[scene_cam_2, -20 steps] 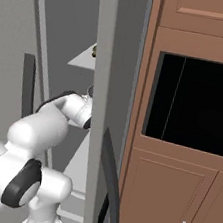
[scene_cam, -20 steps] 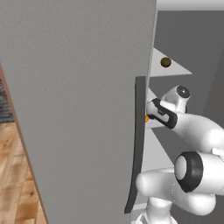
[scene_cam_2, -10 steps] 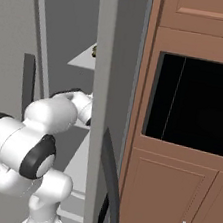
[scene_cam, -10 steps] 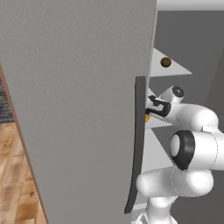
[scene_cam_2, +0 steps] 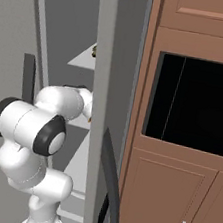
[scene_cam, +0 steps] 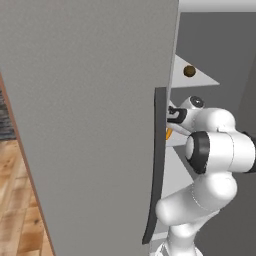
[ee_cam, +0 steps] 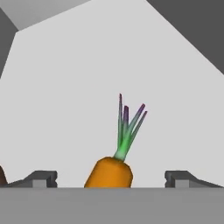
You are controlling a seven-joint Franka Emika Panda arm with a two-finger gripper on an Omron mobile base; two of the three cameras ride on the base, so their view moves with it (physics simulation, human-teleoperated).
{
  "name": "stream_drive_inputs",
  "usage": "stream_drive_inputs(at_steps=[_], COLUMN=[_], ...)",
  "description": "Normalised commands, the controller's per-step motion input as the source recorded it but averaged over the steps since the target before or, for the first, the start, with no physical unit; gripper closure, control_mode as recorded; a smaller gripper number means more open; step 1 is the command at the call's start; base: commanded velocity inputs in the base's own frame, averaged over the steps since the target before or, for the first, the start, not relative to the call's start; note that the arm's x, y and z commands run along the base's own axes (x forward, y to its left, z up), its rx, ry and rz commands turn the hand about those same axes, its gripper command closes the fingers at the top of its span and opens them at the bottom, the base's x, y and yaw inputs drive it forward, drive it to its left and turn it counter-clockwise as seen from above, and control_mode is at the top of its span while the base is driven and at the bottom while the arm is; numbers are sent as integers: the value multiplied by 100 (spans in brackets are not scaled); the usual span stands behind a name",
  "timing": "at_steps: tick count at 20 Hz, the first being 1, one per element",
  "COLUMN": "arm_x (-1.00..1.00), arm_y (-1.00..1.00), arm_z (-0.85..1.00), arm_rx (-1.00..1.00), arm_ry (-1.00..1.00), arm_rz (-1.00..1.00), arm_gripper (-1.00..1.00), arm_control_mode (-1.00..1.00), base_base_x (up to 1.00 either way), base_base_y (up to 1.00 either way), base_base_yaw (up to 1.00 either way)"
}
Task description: Take the carrot and potato from the second highest rack and move them to the highest rack where the mushroom and kiwi are located, to maximize freezer space. Close the freezer door after rearranging.
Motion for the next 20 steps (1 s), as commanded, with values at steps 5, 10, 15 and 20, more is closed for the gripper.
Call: stream_drive_inputs(at_steps=[5, 10, 15, 20], arm_x=[25, 4, -32, -18], arm_y=[0, 18, 31, 24], arm_z=[-25, -29, -37, -28], arm_rx=[1, 0, 0, 0], arm_ry=[3, 1, 0, 0], arm_rz=[-2, -2, 0, 0], arm_gripper=[-100, 100, 100, 100], arm_control_mode=[-100, -100, -100, -100], base_base_x=[0, 0, 0, 0], base_base_y=[0, 0, 0, 0], base_base_yaw=[0, 0, 0, 0])
